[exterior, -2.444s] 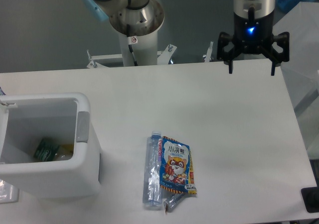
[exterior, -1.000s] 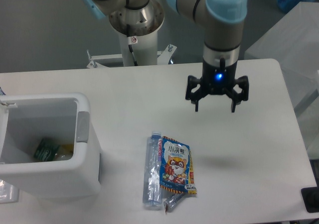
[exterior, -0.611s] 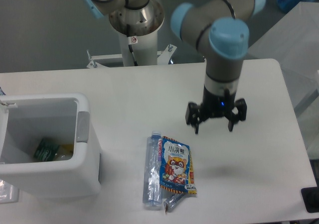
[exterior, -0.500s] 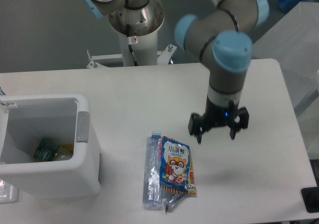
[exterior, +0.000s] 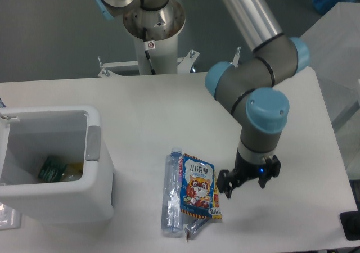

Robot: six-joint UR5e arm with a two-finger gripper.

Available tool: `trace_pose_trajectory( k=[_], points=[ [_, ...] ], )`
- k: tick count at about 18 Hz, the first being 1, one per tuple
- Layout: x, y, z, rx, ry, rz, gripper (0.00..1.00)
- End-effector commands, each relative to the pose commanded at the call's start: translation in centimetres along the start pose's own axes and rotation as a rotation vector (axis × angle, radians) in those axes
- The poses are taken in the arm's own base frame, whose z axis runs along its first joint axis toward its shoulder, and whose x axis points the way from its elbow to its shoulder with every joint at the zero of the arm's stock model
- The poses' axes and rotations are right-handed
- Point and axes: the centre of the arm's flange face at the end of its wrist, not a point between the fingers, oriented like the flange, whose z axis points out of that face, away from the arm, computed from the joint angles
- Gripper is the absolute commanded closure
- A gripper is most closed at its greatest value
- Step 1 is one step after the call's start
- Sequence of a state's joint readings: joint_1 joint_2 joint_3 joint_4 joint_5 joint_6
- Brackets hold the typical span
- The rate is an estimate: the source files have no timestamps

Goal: Place the trash in the trash can
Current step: 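Lower the gripper over the colorful snack wrapper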

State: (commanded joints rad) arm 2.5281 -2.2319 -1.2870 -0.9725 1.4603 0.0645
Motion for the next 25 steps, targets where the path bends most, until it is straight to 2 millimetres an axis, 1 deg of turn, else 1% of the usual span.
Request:
trace_pose_trajectory(
  k=[1, 3, 5, 8, 9, 10, 12, 13, 14, 17, 21, 25],
  points=[
    [0.8, 0.2, 0.5, -0.008, -0.008, 0.010, 0.00],
    [1.0, -0.1, 1.4, -0.001, -0.019, 0.007, 0.00],
    [2.6, -0.7, 1.8, 0.012, -0.022, 0.003, 0.00],
    [3.9, 0.3, 3.1, -0.019, -0.069, -0.028, 0.00],
    [3.8, 0.8, 3.7, -0.030, -0.090, -0.053, 0.00],
    [3.9, 0.8, 3.9, -0.031, -0.090, -0.072, 0.00],
    [4.8, 0.8, 5.1, -0.040, -0.093, -0.083, 0.00],
    [4.9, 1.2, 5.7, -0.053, -0.099, -0.082, 0.00],
    [5.5, 1.6, 6.2, -0.062, -0.111, -0.076, 0.00],
    [5.9, 1.7, 5.8, -0.054, -0.133, -0.123, 0.00],
    [6.6, 1.8, 6.0, -0.052, -0.140, -0.163, 0.00],
    [7.1, 2.2, 7.0, -0.062, -0.157, -0.190, 0.00]
  ],
)
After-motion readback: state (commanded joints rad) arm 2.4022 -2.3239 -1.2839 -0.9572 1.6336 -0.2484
